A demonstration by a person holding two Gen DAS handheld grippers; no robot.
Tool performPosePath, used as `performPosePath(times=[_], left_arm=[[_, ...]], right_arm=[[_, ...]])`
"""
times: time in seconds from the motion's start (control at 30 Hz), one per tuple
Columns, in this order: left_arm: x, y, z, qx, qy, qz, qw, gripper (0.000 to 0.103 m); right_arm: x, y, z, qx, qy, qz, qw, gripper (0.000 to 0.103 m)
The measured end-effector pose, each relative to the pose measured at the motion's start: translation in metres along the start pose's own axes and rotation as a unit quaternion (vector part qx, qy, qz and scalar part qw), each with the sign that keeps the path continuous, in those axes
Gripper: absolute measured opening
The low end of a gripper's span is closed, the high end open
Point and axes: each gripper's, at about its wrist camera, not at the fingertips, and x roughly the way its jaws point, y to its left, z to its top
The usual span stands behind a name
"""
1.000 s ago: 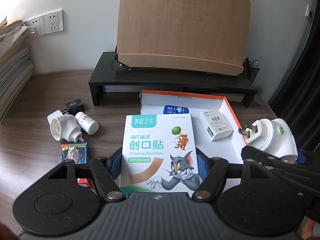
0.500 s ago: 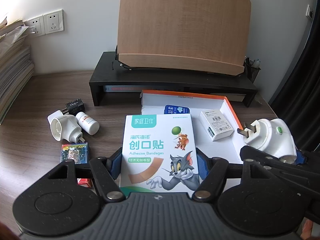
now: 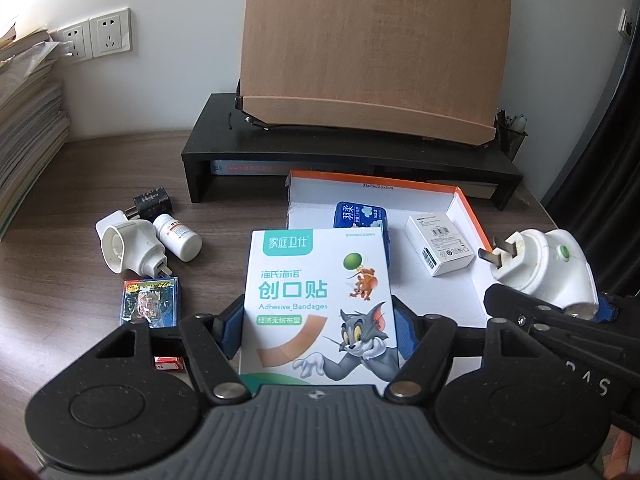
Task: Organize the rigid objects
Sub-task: 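Carry the bandage box with left tool while right tool carries the plug-in adapter over the box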
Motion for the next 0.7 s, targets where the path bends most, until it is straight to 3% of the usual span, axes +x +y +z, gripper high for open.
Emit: performPosePath(times=[0.7], left_arm=[[0.014,-0.003,-0.008,0.002,0.022,-0.006,0.9997,0.071]], right_arm=[[0.021,-0.007,0.000,0.003,0.029,-0.009,1.000,0.070]])
